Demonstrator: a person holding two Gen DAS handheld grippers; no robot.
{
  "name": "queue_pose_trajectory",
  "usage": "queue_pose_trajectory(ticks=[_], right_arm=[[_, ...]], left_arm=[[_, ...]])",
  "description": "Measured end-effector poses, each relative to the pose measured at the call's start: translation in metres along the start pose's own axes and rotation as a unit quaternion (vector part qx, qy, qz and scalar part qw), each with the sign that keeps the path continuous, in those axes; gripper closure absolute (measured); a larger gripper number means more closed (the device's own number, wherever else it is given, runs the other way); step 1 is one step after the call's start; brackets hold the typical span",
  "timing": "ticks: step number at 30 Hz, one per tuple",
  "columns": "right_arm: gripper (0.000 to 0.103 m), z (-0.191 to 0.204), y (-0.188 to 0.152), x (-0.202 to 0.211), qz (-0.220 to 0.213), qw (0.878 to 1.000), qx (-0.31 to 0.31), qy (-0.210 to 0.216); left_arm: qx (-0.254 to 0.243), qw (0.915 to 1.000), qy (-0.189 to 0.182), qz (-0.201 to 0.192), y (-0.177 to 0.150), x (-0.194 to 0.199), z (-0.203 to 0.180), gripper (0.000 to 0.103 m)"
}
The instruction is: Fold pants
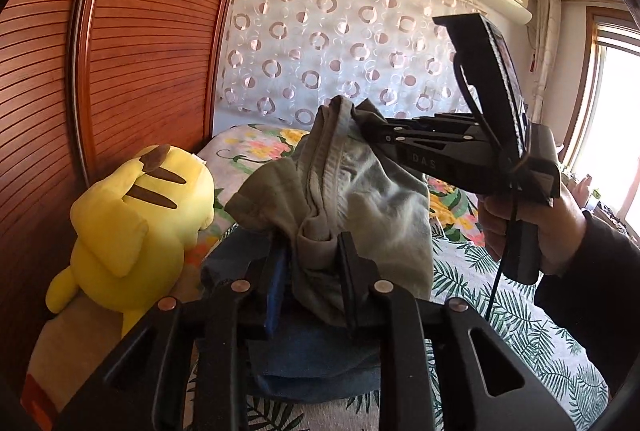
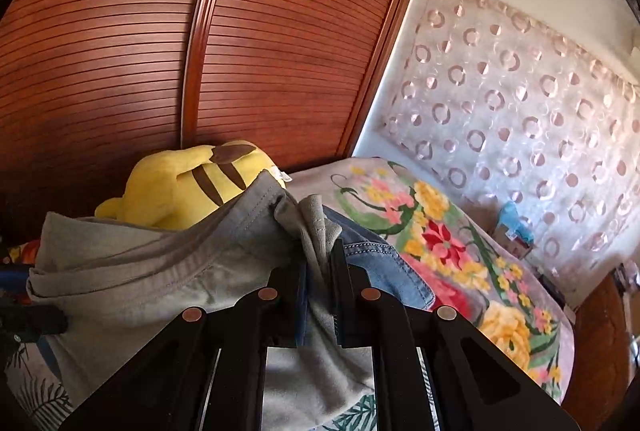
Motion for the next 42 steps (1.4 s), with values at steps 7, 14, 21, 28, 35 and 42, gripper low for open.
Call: queue_pose_trajectory(ticks=[7, 14, 21, 28, 35, 42], right_arm=[[0.075, -0.008, -0.001, -0.002, 0.003, 0.999, -0.035, 0.002], [0.072, -0.020, -0.005, 0.002, 0.000, 0.999, -0.054, 0.010], [0.061, -0.026, -0.022, -0.018, 0.034, 0.997, -0.070, 0.017], [0.060, -0.036, -0.019, -0.033, 0.046, 0.994, -0.093, 0.017], [0.058, -0.037, -0.024, -0.027, 0.043, 0.994, -0.099, 0.023], [0.053, -0.031, -0.033, -0.008, 0.034, 0.993, -0.110, 0.032]], left_arm=[[-0.008, 1.0000, 0.004, -0.003, 0.001, 0.000, -0.001, 0.078], [-0.004, 0.9999, 0.011, 0.000, 0.000, -0.004, 0.000, 0.078], [-0.013, 0.9996, -0.009, -0.022, 0.014, 0.009, -0.011, 0.081], [-0.018, 0.9992, 0.015, -0.032, 0.018, 0.026, -0.008, 0.081], [-0.021, 0.9990, 0.038, -0.010, 0.014, 0.016, 0.006, 0.072], [-0.028, 0.9986, 0.044, 0.013, 0.001, 0.004, 0.010, 0.050]])
Point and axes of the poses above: each gripper's, at about its wrist camera, not at the fingertips, and x roughly against the way its jaws point, z to its left, y to its top, the point moved 3 cm from there along -x, roughly the way its jaws point, and after that the axes turned 3 degrees about -x, right-handed, at the moved point
